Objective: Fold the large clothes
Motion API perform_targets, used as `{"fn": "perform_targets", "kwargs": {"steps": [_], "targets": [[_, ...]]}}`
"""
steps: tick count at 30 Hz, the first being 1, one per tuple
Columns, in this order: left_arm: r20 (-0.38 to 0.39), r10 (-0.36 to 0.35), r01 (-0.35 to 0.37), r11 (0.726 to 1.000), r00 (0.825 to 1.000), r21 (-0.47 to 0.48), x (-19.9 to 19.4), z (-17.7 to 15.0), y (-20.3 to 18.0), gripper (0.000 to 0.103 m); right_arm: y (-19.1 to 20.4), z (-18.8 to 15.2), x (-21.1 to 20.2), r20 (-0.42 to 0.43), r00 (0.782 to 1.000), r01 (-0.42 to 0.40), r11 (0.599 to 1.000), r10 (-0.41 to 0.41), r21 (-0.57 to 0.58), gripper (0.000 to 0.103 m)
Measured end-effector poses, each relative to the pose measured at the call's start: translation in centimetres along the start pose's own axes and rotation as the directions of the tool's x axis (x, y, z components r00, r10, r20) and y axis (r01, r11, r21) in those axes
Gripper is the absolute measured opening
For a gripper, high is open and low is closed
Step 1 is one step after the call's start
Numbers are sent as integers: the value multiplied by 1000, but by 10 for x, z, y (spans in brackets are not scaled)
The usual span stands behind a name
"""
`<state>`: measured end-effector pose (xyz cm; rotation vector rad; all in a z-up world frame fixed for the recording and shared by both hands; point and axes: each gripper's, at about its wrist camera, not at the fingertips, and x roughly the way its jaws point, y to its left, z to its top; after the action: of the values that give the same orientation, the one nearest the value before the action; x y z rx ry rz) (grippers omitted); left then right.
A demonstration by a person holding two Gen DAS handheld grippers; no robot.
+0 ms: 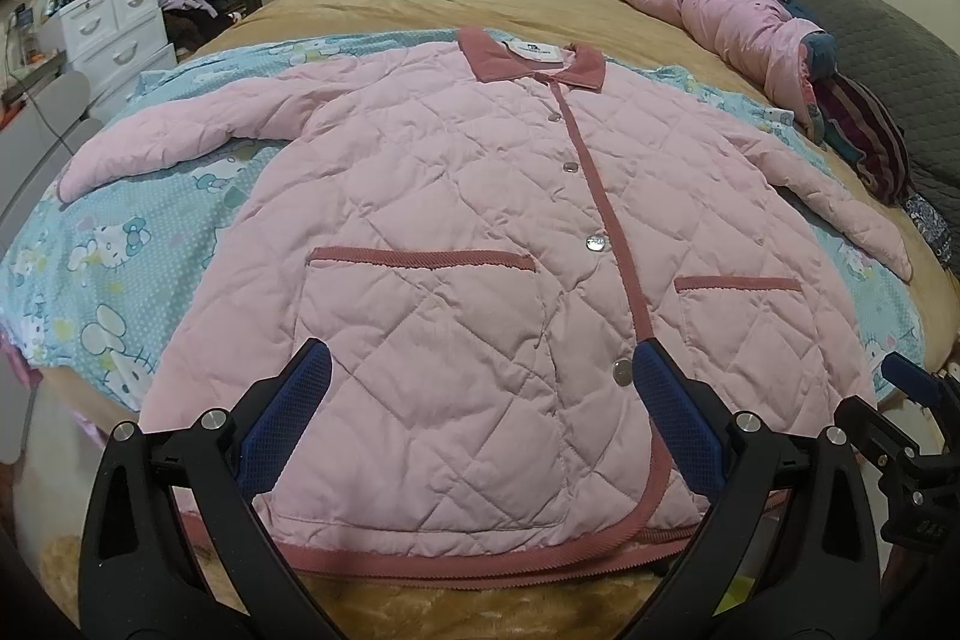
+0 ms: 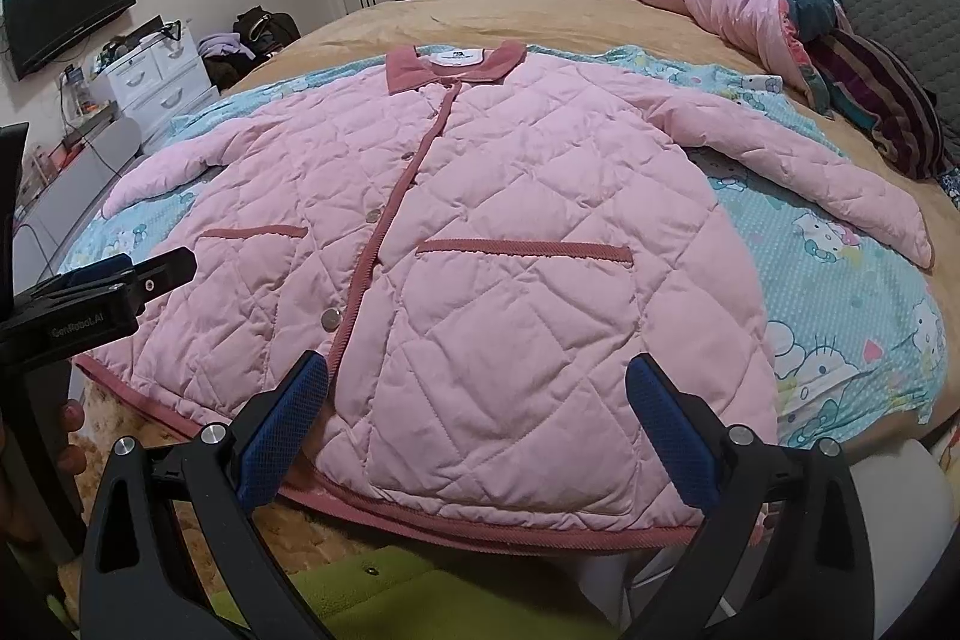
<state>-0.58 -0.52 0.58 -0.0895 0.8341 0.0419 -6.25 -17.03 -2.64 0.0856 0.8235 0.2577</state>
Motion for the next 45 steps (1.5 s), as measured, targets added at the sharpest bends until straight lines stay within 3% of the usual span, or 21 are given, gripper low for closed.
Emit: {"fn": "perform_targets", "kwargs": {"steps": [45], "targets": [[-8,-3,3,1000,1000,12,4,0,-6,94,-8,1,3,-6,1000,-11,1000,11,22,99]]}}
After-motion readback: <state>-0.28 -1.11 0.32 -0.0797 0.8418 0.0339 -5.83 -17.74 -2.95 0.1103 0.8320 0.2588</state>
